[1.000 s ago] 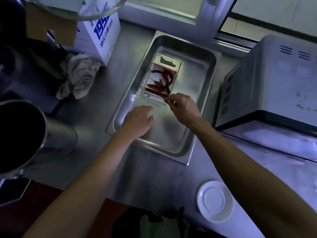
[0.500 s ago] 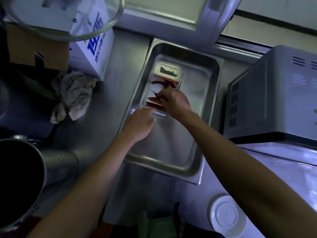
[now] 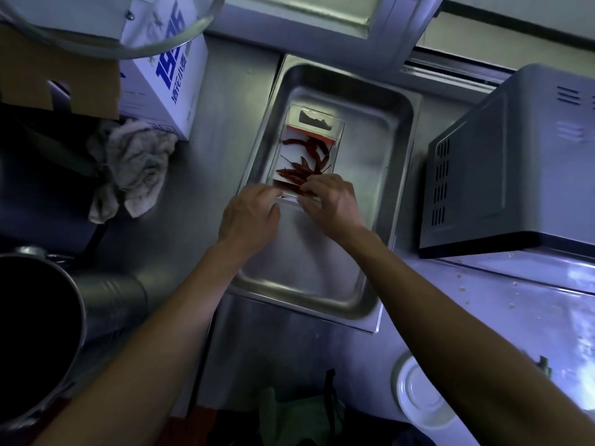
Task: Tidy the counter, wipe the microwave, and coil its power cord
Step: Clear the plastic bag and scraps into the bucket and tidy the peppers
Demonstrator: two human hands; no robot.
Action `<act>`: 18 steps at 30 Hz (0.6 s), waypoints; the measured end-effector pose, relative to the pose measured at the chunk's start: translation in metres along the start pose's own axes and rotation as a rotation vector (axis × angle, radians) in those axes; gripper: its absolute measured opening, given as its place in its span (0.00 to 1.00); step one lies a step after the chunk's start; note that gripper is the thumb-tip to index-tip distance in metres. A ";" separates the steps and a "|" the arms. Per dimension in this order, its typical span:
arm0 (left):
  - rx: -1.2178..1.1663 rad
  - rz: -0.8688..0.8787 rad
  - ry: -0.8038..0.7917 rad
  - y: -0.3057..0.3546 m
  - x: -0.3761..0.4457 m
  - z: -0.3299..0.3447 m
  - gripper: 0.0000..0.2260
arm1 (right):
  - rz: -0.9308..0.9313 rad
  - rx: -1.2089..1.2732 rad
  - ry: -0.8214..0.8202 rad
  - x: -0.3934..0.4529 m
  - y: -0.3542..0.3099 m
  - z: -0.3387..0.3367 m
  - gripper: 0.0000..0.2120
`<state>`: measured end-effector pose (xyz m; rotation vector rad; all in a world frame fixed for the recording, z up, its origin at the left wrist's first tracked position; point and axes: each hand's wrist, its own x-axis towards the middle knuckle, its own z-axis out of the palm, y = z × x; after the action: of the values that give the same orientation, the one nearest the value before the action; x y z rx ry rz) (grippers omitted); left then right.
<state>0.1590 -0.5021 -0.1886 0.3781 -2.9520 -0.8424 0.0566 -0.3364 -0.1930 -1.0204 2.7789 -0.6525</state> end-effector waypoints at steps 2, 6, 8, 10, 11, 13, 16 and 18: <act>0.052 0.045 -0.006 -0.002 0.000 0.000 0.14 | 0.000 -0.004 0.000 -0.007 0.000 0.003 0.11; 0.154 0.087 -0.100 -0.002 -0.004 0.002 0.19 | 0.050 -0.021 0.052 -0.014 0.001 0.009 0.10; 0.197 0.089 -0.135 -0.003 -0.004 0.004 0.21 | 0.080 -0.029 0.075 -0.014 0.003 0.009 0.10; 0.230 0.091 -0.147 -0.004 -0.003 0.005 0.21 | 0.106 -0.025 0.066 -0.012 0.008 0.009 0.11; 0.243 0.093 -0.149 -0.005 -0.001 0.006 0.21 | 0.119 -0.018 0.054 -0.011 0.010 0.008 0.12; 0.264 0.098 -0.160 -0.005 0.004 0.006 0.21 | 0.141 0.000 0.029 -0.005 0.015 0.008 0.14; 0.312 0.095 -0.187 -0.006 0.013 0.007 0.23 | 0.138 0.018 0.004 0.004 0.021 0.007 0.19; 0.339 0.103 -0.188 -0.006 0.020 0.008 0.24 | 0.106 0.022 -0.011 0.010 0.026 0.008 0.22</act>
<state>0.1397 -0.5081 -0.1996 0.1630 -3.2591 -0.3833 0.0359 -0.3279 -0.2104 -0.8633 2.7865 -0.6597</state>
